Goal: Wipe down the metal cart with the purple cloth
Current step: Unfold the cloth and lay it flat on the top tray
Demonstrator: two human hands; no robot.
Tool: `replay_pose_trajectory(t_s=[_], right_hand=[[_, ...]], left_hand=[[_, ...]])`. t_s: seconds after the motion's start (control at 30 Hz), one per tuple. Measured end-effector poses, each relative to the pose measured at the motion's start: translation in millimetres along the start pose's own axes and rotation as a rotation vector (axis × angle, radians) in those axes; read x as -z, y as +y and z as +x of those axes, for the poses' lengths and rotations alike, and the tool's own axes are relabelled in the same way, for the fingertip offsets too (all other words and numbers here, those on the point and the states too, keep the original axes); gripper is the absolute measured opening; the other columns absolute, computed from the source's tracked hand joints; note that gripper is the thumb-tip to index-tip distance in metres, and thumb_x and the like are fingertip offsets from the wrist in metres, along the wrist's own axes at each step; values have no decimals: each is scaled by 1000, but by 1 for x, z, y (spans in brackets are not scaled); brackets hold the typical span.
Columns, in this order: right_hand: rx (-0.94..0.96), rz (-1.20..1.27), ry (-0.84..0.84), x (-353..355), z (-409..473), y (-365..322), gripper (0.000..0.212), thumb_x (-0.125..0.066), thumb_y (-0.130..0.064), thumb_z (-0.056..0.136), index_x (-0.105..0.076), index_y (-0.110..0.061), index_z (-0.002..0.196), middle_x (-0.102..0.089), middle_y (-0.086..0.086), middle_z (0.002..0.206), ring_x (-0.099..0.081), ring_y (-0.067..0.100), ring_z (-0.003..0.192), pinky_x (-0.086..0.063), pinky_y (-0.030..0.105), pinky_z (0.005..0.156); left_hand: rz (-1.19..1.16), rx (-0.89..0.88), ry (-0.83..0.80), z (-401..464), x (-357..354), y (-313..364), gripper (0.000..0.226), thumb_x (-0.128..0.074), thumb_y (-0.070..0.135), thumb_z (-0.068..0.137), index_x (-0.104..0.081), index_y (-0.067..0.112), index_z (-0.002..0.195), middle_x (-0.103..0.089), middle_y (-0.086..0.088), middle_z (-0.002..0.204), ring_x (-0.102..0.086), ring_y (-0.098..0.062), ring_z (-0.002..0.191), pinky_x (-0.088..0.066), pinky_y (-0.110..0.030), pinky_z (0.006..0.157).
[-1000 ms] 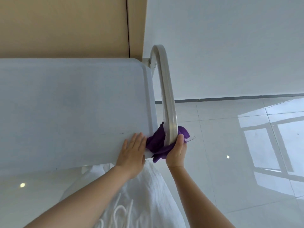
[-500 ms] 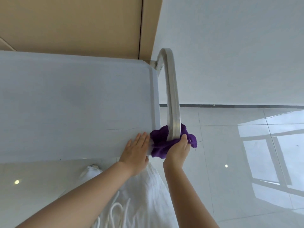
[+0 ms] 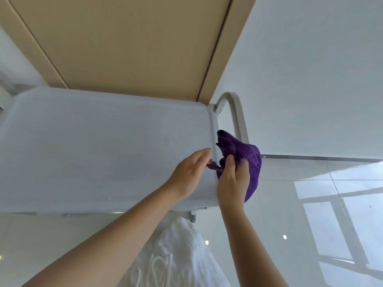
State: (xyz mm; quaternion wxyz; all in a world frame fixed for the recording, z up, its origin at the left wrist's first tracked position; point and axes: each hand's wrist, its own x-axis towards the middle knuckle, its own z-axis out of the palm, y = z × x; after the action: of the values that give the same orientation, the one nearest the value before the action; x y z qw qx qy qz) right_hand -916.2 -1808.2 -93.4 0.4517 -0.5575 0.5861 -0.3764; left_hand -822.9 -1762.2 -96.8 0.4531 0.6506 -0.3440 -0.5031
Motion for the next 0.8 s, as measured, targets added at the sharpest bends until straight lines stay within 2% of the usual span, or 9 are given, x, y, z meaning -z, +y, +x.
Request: replay_pose_trajectory(t_s=[0.07, 0.17, 0.23, 0.3, 0.43, 0.5, 0.6, 0.7, 0.8], right_hand=[[14, 14, -62, -9, -11, -13, 23, -45, -15, 98, -47, -11, 75, -56, 8, 77, -54, 1, 58, -43, 17, 61], [-9, 67, -153, -26, -33, -31, 23, -49, -13, 95, -43, -10, 73, -45, 4, 67, -42, 6, 54, -39, 22, 57], [-66, 180, -252, -38, -46, -42, 15, -53, -13, 92, -48, -9, 79, -46, 2, 68, -46, 10, 64, -42, 28, 65], [-130, 313, -381, -49, -55, -55, 9, -55, -16, 91, -57, -8, 92, -58, 0, 72, -58, 12, 73, -48, 33, 76], [-178, 364, -500, -72, -64, -74, 19, -46, -20, 98, -64, -15, 93, -72, -4, 84, -68, 8, 89, -51, 36, 89], [-228, 301, -506, -84, -66, -81, 18, -48, -23, 98, -63, -18, 91, -71, -2, 91, -65, 13, 97, -47, 41, 96], [-176, 164, -464, -99, -66, -92, 17, -46, -26, 99, -58, -27, 87, -65, -9, 93, -60, 10, 99, -43, 39, 96], [-19, 69, -378, -107, -58, -104, 23, -44, -21, 99, -55, -27, 80, -60, -11, 84, -57, 6, 85, -45, 32, 86], [81, 54, -316, -116, -49, -114, 25, -42, -9, 96, -54, -20, 77, -54, -8, 76, -49, 7, 72, -42, 21, 68]], left_hand=[[-105, -26, -35, -10, 19, 14, 51, -27, 57, 90, -42, 33, 133, -56, 12, 120, -51, -2, 113, -37, -24, 95], [-145, -108, -108, -26, 44, 26, 38, -37, 54, 88, -44, 41, 123, -58, 20, 115, -52, 9, 106, -41, -12, 85], [-192, -150, -111, -36, 60, 30, 30, -41, 40, 94, -47, 36, 123, -63, 12, 110, -60, 4, 98, -46, -7, 79], [-221, -189, -76, -44, 76, 32, 23, -39, 36, 97, -52, 36, 116, -66, -1, 109, -64, -9, 98, -50, -16, 83], [-67, -232, 90, -52, 109, 22, 16, -52, 31, 94, -57, 40, 106, -67, 6, 101, -64, -10, 92, -50, -29, 88], [76, -217, 188, -53, 128, 10, 24, -51, 23, 95, -57, 33, 116, -67, 7, 100, -63, -10, 91, -51, -31, 86], [136, -156, 319, -55, 162, -5, 22, -44, 13, 97, -64, 19, 104, -68, -1, 90, -63, -21, 84, -51, -37, 81], [175, -80, 405, -57, 198, -11, 22, -42, 7, 92, -60, 15, 84, -59, -1, 73, -53, -20, 70, -42, -32, 65], [311, -101, 393, -59, 226, -4, 15, -49, 15, 91, -54, 19, 78, -54, 7, 73, -50, -12, 69, -37, -23, 62]])
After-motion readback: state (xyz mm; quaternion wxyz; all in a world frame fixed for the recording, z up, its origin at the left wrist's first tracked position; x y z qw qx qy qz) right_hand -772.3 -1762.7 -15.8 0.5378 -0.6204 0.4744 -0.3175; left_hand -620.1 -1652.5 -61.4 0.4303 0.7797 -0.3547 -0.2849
